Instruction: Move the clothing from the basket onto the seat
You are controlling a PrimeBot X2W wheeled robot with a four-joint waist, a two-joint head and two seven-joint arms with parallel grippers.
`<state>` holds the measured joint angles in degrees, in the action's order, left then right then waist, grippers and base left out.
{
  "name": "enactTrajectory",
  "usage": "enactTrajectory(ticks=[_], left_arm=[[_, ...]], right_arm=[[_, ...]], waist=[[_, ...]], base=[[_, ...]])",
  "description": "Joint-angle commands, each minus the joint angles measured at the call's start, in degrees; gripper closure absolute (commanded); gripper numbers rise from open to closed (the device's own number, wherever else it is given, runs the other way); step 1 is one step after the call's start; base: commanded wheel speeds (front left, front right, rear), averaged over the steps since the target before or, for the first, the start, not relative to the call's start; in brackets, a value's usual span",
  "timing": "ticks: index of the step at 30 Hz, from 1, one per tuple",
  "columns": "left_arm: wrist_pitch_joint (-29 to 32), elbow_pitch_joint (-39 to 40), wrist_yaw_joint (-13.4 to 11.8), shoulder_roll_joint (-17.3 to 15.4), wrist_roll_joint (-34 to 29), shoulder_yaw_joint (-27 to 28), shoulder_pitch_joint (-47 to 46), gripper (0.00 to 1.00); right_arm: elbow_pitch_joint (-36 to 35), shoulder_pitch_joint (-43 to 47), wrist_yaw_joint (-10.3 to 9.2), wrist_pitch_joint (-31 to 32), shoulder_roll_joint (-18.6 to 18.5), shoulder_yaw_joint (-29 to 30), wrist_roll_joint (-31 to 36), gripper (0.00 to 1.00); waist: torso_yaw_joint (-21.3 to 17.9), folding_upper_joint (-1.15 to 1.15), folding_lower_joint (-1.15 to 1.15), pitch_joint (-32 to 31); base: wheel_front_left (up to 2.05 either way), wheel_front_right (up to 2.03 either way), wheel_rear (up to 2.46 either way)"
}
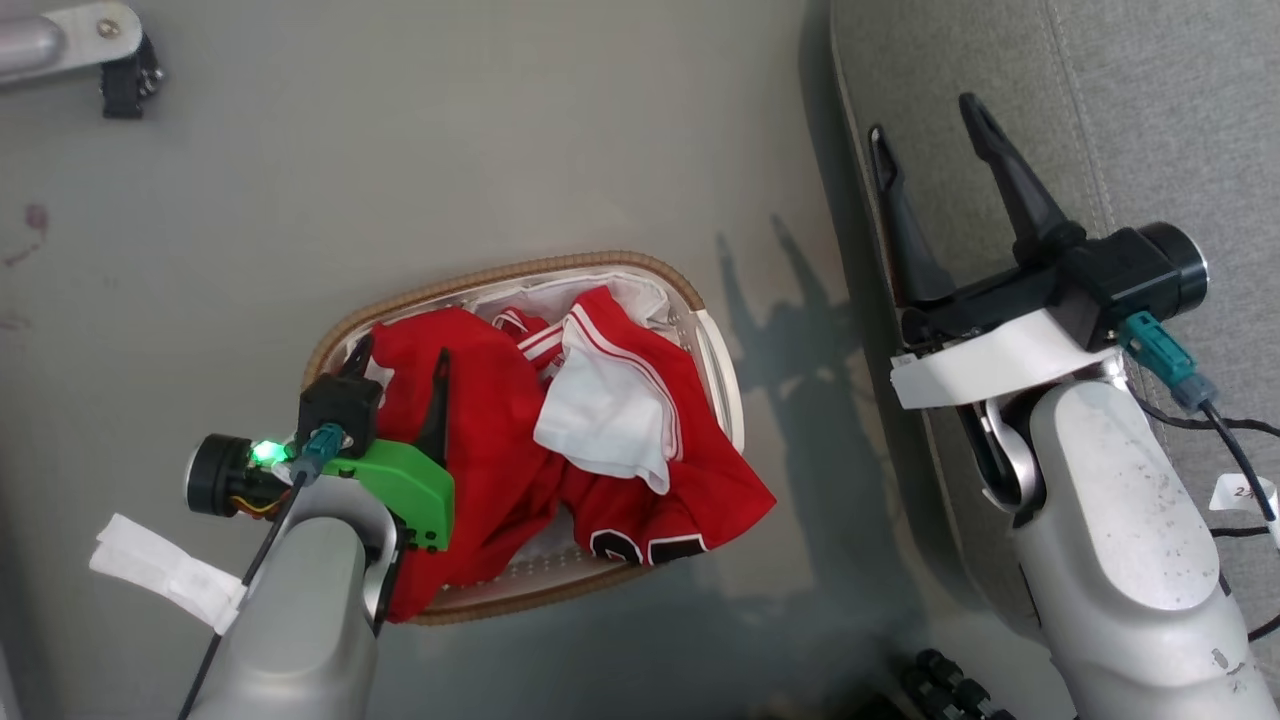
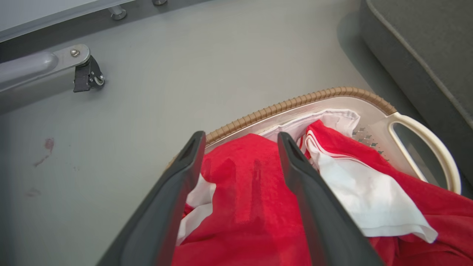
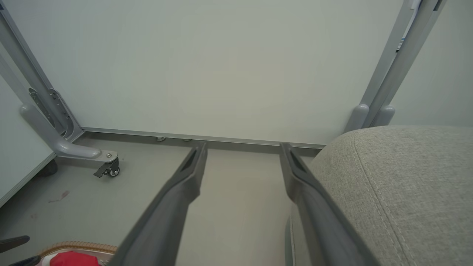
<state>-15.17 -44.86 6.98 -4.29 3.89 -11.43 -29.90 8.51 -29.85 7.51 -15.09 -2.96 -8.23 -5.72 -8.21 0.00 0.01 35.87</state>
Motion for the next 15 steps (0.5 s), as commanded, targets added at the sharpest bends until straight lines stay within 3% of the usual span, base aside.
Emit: enactTrajectory(ticks=[1,15], left_arm=[[0.0,-1.2,0.1,-0.9,-0.4,0.0,-2.1,0.00],[0.0,-14.7,-1.4,-4.5,-3.5,-2.1,-11.0,0.00]], right_arm=[[-0.8,-1.2,-0.04,-0.1,0.0,0.0,-0.9,0.00],[-4.8,-4.5,-0.04,-0.1,0.0,-2.2,-3.0,0.00]], waist=[[-2.8,0.00,-0.01,6.4],[-5.2,0.00,-0.01,14.7]], base=[[0.00,0.00,0.00],[0.00,0.00,0.00]])
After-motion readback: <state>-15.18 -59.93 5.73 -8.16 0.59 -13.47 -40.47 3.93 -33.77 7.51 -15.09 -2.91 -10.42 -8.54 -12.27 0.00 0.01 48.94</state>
